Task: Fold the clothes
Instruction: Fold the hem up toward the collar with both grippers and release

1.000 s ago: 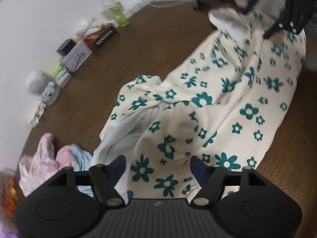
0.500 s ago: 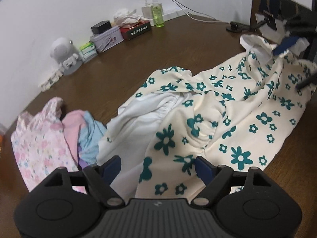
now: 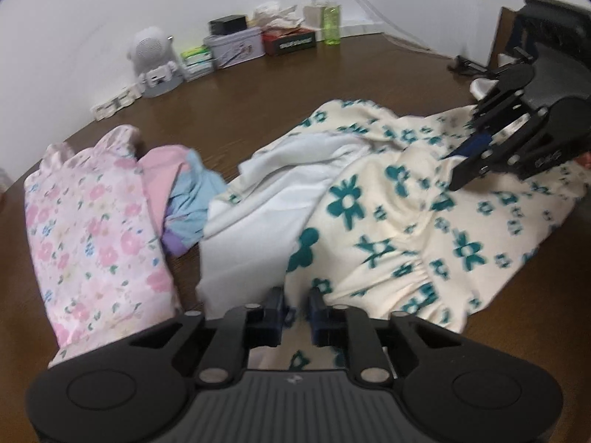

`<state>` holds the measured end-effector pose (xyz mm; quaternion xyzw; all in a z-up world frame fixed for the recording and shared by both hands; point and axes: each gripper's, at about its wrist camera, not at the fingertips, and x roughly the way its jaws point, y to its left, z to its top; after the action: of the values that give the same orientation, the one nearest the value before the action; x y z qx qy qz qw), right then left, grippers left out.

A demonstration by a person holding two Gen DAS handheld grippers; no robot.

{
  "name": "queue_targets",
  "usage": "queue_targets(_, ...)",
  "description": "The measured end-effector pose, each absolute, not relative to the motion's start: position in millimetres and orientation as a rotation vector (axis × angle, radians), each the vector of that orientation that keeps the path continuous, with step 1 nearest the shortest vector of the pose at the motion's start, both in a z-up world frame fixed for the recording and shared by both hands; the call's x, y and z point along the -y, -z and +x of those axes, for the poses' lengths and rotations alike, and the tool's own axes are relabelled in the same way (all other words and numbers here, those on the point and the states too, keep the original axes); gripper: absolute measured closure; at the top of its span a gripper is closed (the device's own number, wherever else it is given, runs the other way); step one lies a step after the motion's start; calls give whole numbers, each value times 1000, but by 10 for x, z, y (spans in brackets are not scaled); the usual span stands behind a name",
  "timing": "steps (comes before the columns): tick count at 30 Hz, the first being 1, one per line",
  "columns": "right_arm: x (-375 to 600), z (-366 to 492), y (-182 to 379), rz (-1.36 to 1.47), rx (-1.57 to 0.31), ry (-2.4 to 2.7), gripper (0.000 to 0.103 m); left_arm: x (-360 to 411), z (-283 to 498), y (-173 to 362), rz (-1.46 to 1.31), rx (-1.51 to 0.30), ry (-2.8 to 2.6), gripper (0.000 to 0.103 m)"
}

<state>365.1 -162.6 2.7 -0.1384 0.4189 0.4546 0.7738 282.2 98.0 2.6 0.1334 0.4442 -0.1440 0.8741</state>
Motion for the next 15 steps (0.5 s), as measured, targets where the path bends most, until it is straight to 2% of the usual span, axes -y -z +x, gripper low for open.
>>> queue_targets(1, 1679, 3651, -27, -268, -907, -967, 71, -1005, 2803, -38, 266, -917, 274, 52)
queue_targets(3, 1825, 3587, -72, -219, -876, -908, 45, -1084, 2712, -118, 215, -876, 210, 30)
queue_targets(4, 1923, 3531, -126, -195, -845, -885, 42, -1120, 2657, -168, 182, -850, 195, 25)
queue_targets(7, 2370, 3282, -346, -61, -740, -836, 38, -1197, 2455, -329, 61, -798, 202, 17)
queue_targets(11, 3079, 2799, -483, 17, -610, -700, 36, -1079, 2296, -377, -38, -795, 231, 16)
queue_targets(15, 3659, 2383, -253, 18, -595, -517, 39, -770, 2297, -258, -30, -781, 328, 17)
